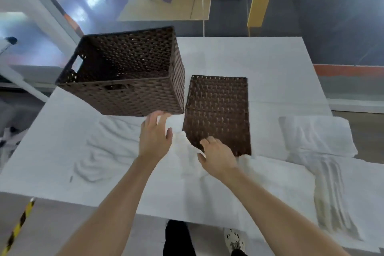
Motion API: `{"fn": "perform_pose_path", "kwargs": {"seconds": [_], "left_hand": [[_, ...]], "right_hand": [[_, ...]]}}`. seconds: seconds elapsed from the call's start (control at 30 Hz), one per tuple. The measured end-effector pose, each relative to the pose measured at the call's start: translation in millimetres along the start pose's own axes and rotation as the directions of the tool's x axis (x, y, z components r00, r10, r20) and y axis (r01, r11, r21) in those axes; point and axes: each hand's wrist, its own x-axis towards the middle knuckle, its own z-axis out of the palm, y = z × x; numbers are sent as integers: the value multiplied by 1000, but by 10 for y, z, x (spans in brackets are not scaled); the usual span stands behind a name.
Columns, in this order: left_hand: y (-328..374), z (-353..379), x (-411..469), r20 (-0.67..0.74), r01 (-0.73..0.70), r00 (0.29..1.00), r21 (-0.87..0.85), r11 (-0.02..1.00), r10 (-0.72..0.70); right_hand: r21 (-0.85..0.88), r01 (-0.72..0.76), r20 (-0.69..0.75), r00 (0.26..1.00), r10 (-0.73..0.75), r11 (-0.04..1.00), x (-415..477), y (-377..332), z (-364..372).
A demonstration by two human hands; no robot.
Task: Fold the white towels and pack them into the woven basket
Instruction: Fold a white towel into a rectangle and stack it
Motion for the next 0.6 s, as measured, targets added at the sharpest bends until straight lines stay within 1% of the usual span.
{"fn": "perform_pose_path", "kwargs": {"seconds": [0.07,0.1,0.17,0.23,0.3,0.33,0.37,0.47,0.53,0.6], "left_hand": [[-263,-139,419,-107,-86,990,96,992,96],[-405,-188,660,-124,-116,983,128,985,132],[-677,-220,1111,-100,-145,981,189,971,165],[-930,-188,1426,-33,-190,978,266,945,206],[-1110,-194,1586,-9,-211,975,273,939,222],[-1175,-212,1622,-18,-206,976,265,942,218],[-1247,-237,1642,-31,-199,976,260,945,214],[-1523,-338,1654,-18,-205,976,254,945,216],[-1698,-402,1647,0,-220,974,243,945,226],[-1840,-451,1644,8,-223,974,236,946,227]], "right_hand": [[-17,-118,104,987,119,993,191,-243,211],[-25,-193,148,970,194,981,271,-335,317],[-23,-363,205,911,359,932,399,-443,538],[-42,-505,283,821,495,862,463,-524,693],[-48,-565,375,754,539,824,507,-574,765],[-11,-576,418,740,527,817,531,-608,761],[51,-581,453,738,500,812,563,-659,711],[237,-545,480,786,391,804,726,-820,353],[303,-528,426,820,383,793,889,-903,-22],[334,-482,308,868,390,810,1039,-989,-444]]}}
